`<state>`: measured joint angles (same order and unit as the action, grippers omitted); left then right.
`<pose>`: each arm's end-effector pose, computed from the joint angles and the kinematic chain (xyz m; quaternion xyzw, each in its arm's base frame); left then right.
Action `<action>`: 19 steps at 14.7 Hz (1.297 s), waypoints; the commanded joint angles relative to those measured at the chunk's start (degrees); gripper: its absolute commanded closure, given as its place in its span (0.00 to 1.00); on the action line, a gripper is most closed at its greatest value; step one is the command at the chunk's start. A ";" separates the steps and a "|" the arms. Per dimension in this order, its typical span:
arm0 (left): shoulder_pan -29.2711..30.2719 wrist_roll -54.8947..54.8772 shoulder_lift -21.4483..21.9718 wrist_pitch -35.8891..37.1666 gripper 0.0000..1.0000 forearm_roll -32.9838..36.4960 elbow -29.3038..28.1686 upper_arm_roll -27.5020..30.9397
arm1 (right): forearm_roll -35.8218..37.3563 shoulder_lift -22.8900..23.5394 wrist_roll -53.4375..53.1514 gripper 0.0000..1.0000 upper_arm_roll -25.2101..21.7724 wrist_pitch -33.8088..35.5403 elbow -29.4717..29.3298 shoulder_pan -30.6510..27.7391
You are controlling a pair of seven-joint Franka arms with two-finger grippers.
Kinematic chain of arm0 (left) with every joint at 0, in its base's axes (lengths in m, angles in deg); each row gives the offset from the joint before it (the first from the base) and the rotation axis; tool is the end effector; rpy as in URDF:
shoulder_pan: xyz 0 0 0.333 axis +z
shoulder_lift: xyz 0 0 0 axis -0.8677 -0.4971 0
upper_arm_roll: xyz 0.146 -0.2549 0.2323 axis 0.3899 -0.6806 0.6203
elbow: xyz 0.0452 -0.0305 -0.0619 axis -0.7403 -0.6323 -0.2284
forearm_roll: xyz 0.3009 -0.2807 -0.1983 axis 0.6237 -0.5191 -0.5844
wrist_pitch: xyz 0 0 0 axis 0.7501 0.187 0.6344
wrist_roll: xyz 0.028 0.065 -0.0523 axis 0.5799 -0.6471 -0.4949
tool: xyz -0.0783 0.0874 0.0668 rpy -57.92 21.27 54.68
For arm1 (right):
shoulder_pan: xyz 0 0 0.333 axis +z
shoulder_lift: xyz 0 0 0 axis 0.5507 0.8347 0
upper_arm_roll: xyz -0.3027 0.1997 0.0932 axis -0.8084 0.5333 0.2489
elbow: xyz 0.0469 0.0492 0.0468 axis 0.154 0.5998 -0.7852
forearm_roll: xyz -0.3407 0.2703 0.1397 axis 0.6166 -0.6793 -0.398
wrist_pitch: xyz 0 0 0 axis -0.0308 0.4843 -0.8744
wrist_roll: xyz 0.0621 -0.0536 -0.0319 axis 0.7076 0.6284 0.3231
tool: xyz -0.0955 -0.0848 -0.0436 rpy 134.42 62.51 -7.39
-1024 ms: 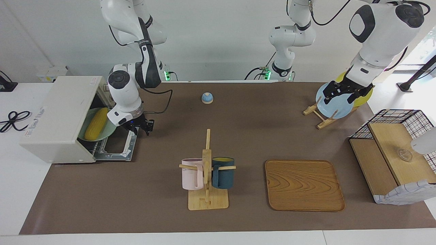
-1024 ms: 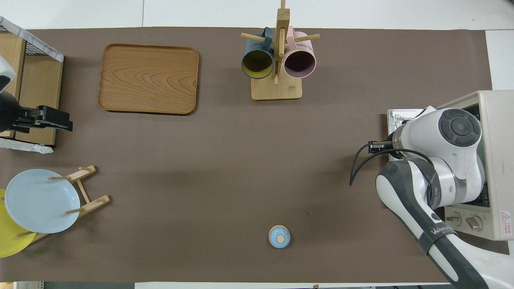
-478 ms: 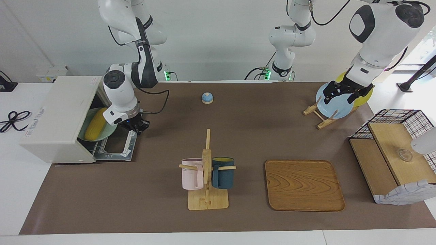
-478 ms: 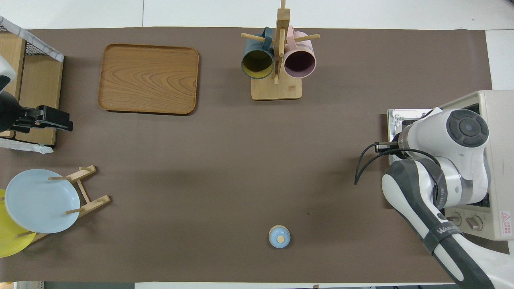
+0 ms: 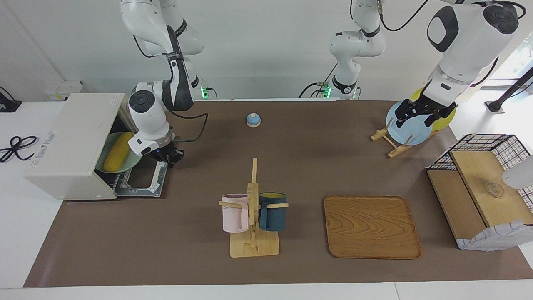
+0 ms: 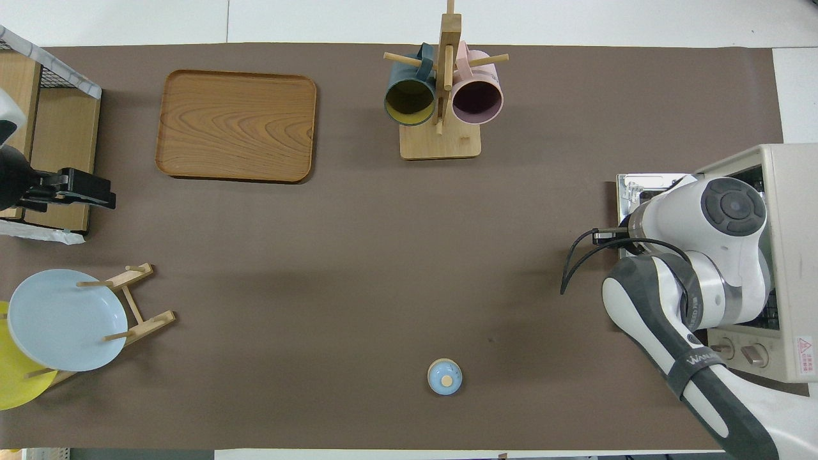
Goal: Put corn in oven
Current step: 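Push the oven door fully shut with the right gripper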
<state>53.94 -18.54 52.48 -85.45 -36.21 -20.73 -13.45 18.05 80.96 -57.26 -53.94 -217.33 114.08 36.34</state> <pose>0.6161 -0.0322 0.6033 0.9996 -0.0242 -0.0145 0.0100 0.5734 0.0287 0.2965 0.9990 -0.0330 -0.0104 0.0292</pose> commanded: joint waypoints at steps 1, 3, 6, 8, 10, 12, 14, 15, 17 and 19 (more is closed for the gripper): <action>0.54 -0.24 0.50 -0.43 0.00 1.23 -0.09 -0.49 | -1.10 0.17 -0.06 1.00 0.30 -1.45 0.76 -0.73; 0.54 -0.24 0.50 -0.43 0.00 1.23 -0.09 -0.49 | -1.01 0.17 0.03 1.00 0.22 -1.36 1.03 -0.64; 0.54 -0.24 0.50 -0.43 0.00 1.23 -0.09 -0.49 | 1.44 0.17 0.38 1.00 0.04 -0.31 0.94 -0.81; 0.54 -0.24 0.50 -0.43 0.00 1.23 -0.09 -0.49 | 7.05 0.17 0.29 1.00 0.04 1.79 0.42 -1.08; 0.54 -0.24 0.50 -0.43 0.00 1.23 -0.09 -0.49 | 10.14 0.17 0.29 1.00 0.04 5.21 -1.86 -1.08; 0.54 -0.24 0.50 -0.43 0.00 1.23 -0.09 -0.49 | 11.99 1.30 0.47 1.00 0.04 9.95 -5.71 -1.08; 0.54 -0.24 0.50 -0.43 0.00 1.23 -0.09 -0.49 | 13.31 1.57 1.17 1.00 0.13 15.31 -10.02 -1.08; 0.54 -0.24 0.50 -0.43 0.00 1.23 -0.09 -0.58 | 13.66 1.57 3.52 1.00 0.13 17.51 -11.87 -1.17; 0.54 -0.24 0.50 -0.43 0.00 1.23 -0.09 -0.49 | 13.67 1.14 7.92 1.00 -0.22 21.12 -14.95 -2.04; 0.54 -0.24 0.50 -0.43 0.00 1.23 -0.09 -0.58 | 13.67 -0.09 11.53 1.00 -0.22 22.37 -15.41 -3.88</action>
<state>53.94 -18.54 52.48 -85.45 -36.21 -20.73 -13.45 27.51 80.84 -51.18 -52.74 -194.95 100.62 36.03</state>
